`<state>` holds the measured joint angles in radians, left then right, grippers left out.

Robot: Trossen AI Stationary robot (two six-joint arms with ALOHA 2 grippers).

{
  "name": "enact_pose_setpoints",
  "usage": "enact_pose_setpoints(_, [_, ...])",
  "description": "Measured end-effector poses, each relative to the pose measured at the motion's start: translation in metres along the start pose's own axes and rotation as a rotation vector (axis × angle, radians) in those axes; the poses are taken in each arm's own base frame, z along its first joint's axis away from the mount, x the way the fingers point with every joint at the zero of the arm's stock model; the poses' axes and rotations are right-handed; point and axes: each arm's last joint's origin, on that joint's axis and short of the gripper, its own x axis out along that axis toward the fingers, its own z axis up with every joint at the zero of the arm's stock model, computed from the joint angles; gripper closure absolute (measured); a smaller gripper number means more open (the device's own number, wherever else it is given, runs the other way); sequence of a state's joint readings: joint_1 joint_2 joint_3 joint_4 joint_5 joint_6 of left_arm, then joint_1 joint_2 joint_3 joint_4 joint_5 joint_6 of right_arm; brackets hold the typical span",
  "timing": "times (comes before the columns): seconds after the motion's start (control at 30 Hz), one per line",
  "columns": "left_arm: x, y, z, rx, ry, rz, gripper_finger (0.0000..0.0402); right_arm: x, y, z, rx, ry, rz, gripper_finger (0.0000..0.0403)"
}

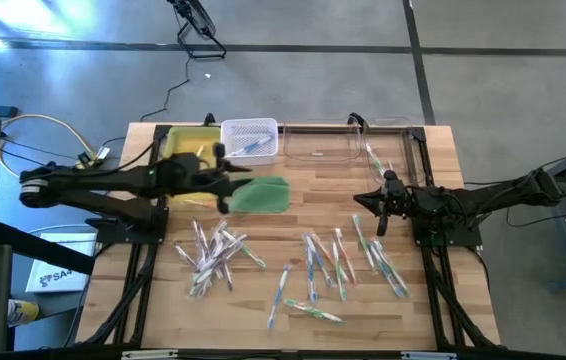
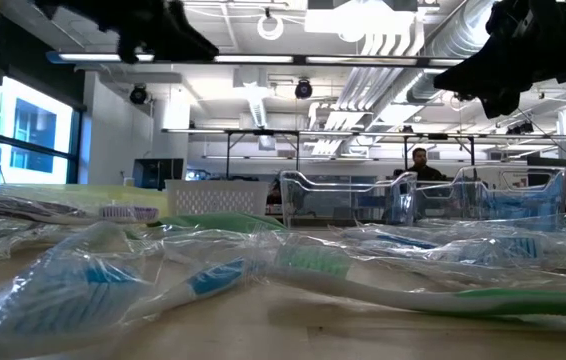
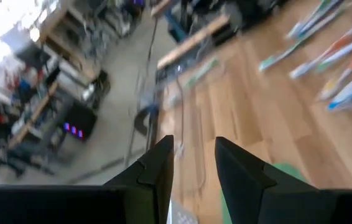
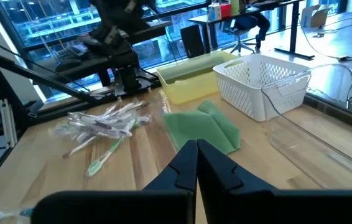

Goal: Pick & Place Toothbrushes
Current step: Put the green toothbrush into the right transparent bin

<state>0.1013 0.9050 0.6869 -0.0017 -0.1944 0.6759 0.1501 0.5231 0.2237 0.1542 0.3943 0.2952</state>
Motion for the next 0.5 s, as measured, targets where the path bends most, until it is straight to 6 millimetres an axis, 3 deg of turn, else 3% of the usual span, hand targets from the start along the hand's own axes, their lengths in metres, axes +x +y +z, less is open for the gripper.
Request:
enact_pose_setpoints(0.23, [-0.041, -0.013, 0.002, 0.066, -0.167, -0.012, 0.0289, 0.0, 0.001, 0.002, 0.01, -0.022, 0.007, 0.0401])
enact_pose_setpoints(0.5, [-0.07, -0.022, -0.004, 0.077, -0.291, -0.022, 0.0289, 0.0, 0.002, 0.003, 0.011, -0.021, 0.051, 0.0401])
